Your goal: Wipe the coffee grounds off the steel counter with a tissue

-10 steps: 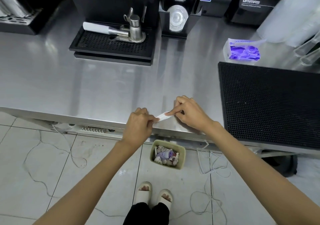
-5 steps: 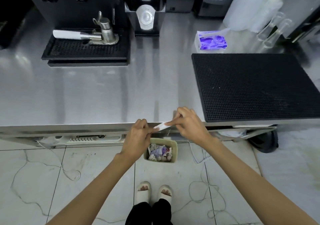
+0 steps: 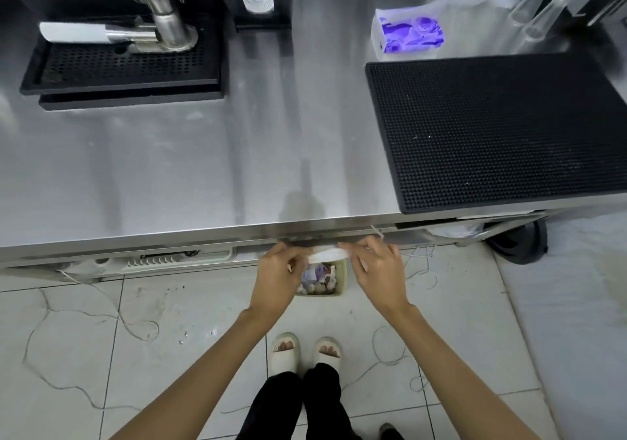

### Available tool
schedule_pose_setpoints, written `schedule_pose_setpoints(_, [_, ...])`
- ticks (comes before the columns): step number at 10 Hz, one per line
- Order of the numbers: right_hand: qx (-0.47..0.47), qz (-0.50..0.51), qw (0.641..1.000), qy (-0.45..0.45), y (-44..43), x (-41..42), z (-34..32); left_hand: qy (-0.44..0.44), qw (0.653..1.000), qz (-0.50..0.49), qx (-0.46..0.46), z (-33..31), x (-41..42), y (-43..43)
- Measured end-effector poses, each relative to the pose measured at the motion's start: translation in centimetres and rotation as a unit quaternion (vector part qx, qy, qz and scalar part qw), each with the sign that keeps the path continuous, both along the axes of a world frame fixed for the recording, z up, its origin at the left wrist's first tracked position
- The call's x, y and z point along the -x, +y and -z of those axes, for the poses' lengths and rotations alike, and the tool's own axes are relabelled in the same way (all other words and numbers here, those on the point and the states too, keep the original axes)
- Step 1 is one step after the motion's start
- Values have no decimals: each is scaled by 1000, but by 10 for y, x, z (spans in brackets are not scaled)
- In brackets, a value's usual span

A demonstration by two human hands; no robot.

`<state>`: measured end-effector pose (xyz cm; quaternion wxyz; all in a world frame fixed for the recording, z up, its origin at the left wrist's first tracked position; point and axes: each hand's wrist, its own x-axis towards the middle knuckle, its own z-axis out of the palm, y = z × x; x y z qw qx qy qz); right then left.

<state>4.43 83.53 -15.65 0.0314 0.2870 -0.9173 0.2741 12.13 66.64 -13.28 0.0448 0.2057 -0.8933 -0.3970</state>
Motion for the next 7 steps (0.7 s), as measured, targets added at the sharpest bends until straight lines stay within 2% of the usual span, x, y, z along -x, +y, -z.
schedule_pose_setpoints(1, [21,47,990,-132,-4,-3,43,-89,975,-140,-145,41,10,4])
schedule_pose_setpoints(2, [28,98,968,-231,-12,2,101,-192,940,-212,-185,98,26,0])
schedule_pose_setpoints(3, [36,140,944,-296,-22,10,160,-223,925,-226,-211,163,38,-6])
schedule_pose_setpoints(5, [15,176,930,-321,-33,24,255,-259,903,-255,-229,260,50,-10])
schedule_pose_setpoints(6, [-17,170,920,-352,-35,26,286,-306,901,-253,-174,285,52,-12])
schedule_pose_setpoints(7, [-42,177,909,-375,-33,28,305,-338,889,-257,-172,297,53,-12])
